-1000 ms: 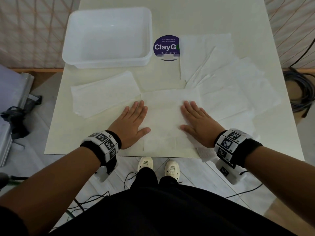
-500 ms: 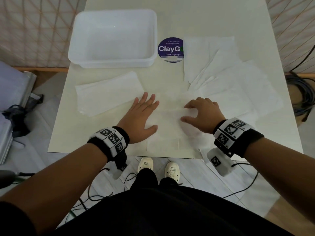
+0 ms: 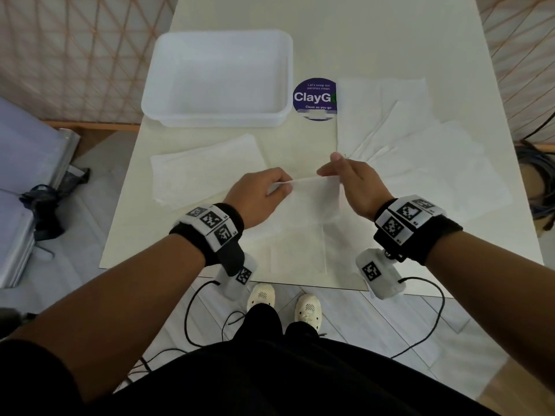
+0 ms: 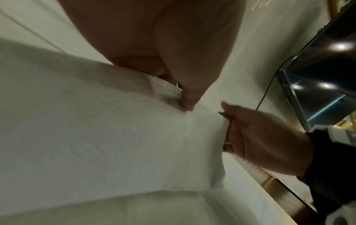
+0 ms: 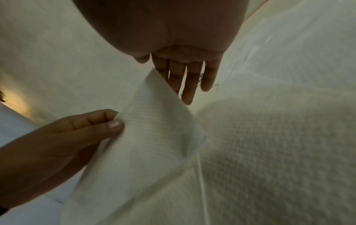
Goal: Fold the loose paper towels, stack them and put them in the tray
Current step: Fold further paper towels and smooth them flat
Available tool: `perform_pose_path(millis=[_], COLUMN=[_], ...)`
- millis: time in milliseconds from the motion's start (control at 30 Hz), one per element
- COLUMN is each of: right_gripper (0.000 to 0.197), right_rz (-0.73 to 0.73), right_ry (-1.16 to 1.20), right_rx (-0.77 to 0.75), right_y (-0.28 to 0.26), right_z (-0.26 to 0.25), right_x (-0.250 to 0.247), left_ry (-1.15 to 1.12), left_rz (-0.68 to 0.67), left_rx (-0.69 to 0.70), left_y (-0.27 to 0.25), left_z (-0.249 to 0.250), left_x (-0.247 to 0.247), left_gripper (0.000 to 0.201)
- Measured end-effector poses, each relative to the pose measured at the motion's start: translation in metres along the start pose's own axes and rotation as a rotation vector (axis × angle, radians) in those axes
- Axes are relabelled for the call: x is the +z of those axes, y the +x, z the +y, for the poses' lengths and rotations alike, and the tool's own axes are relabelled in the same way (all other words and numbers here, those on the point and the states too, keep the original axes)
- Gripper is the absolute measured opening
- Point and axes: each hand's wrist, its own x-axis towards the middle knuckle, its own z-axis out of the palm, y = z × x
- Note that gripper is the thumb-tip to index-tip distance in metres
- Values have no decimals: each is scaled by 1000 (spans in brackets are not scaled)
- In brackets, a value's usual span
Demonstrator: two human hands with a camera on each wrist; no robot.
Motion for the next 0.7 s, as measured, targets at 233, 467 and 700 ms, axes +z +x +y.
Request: perform_pose_path(millis=[233, 467, 700], right_gripper=[49, 53, 19], right_rz=[-140, -98, -125], right_ry=[-744, -830, -730], right_rx=[-144, -113, -116], right_y=[32, 41, 49], right_z=[7, -1, -13], right_x=[30, 33, 28], left_ry=[50, 96, 132], left_rz=[79, 79, 62], left_rx=[-49, -157, -224], left_y=[9, 27, 46], left_z=[-25, -63, -84], left_x=[-79, -111, -101], left_gripper=[16, 17, 17])
